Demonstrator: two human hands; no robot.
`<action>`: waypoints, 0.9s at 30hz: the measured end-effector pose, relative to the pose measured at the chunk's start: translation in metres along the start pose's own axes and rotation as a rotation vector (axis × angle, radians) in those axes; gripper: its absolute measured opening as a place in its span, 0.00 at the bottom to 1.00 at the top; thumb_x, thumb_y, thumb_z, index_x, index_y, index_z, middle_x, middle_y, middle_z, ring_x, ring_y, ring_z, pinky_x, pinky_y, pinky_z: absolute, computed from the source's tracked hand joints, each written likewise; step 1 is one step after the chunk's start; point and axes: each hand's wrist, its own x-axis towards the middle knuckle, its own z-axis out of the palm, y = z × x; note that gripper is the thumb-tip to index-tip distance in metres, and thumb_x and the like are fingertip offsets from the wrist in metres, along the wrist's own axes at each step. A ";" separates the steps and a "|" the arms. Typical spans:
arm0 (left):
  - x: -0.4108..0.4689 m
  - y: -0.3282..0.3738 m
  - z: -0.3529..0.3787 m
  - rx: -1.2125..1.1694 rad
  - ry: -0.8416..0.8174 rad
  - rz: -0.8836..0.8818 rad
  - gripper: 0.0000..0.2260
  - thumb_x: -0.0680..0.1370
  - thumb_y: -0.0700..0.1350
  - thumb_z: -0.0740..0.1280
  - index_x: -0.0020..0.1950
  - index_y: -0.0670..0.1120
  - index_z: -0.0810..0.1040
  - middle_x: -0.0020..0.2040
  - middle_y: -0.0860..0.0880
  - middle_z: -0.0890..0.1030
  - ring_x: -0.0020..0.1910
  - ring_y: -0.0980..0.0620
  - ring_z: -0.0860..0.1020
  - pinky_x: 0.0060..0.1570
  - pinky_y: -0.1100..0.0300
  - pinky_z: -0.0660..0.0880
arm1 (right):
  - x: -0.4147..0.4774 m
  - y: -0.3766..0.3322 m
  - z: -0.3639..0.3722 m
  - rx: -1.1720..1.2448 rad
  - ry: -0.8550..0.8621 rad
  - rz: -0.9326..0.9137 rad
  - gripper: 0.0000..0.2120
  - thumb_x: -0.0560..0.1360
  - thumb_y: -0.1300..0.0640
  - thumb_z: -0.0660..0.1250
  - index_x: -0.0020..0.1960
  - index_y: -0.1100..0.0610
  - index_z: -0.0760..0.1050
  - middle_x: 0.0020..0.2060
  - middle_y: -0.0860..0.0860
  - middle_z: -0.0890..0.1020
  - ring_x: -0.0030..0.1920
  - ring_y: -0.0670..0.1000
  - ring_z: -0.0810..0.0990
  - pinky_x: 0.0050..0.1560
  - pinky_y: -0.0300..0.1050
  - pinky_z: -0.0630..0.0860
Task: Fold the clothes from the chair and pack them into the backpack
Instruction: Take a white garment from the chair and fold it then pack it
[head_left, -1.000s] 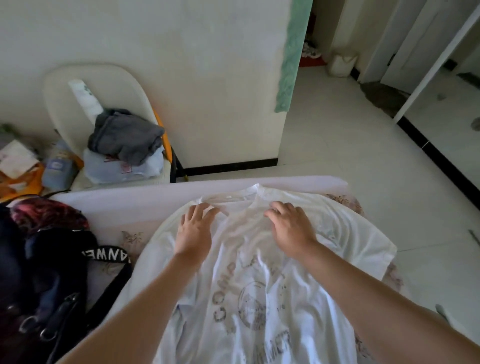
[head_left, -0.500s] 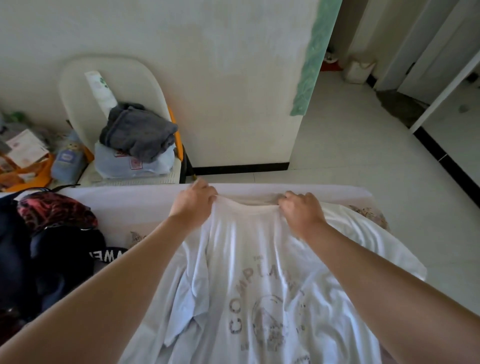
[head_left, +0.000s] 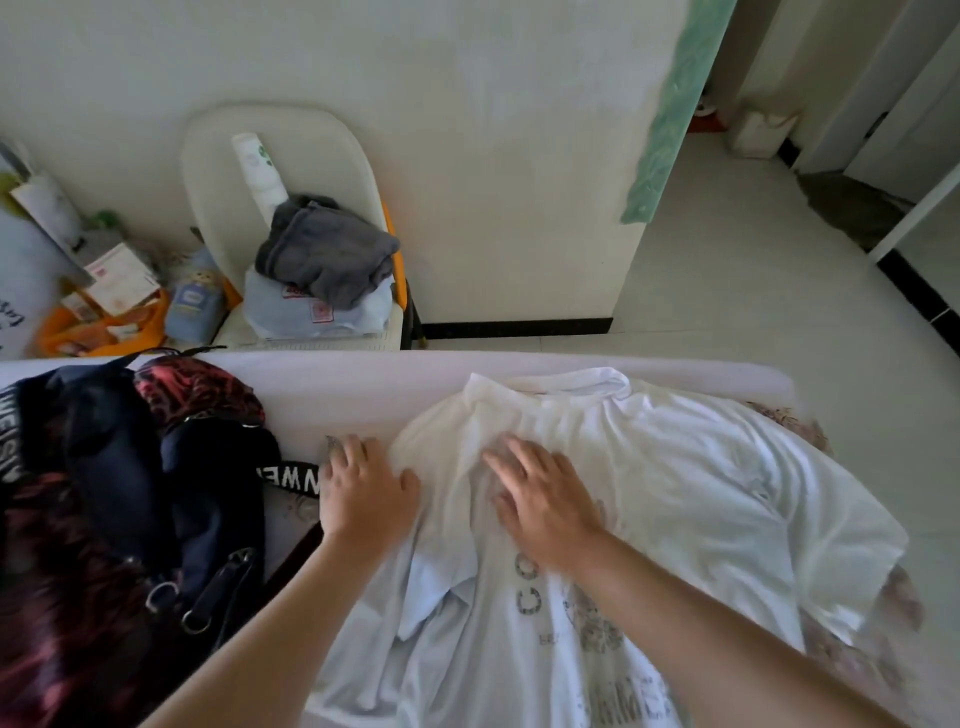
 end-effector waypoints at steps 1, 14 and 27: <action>-0.011 -0.012 0.004 0.025 -0.015 0.029 0.19 0.72 0.51 0.67 0.56 0.39 0.74 0.58 0.37 0.74 0.58 0.36 0.71 0.58 0.43 0.68 | -0.006 -0.009 0.007 0.000 -0.056 0.042 0.27 0.80 0.43 0.52 0.77 0.52 0.62 0.76 0.57 0.63 0.74 0.59 0.64 0.70 0.58 0.67; 0.027 -0.051 -0.080 0.397 0.262 0.236 0.22 0.70 0.36 0.68 0.63 0.47 0.71 0.58 0.46 0.74 0.55 0.44 0.73 0.50 0.53 0.71 | -0.011 -0.024 -0.006 -0.072 -0.269 0.102 0.34 0.82 0.39 0.52 0.81 0.50 0.45 0.81 0.56 0.44 0.80 0.58 0.44 0.78 0.60 0.47; -0.147 -0.049 0.003 0.204 -0.273 0.484 0.29 0.83 0.57 0.52 0.81 0.54 0.43 0.81 0.47 0.40 0.79 0.43 0.40 0.76 0.45 0.40 | -0.173 -0.040 0.001 -0.025 -0.234 0.126 0.35 0.76 0.37 0.50 0.81 0.48 0.52 0.80 0.55 0.48 0.80 0.58 0.52 0.77 0.52 0.44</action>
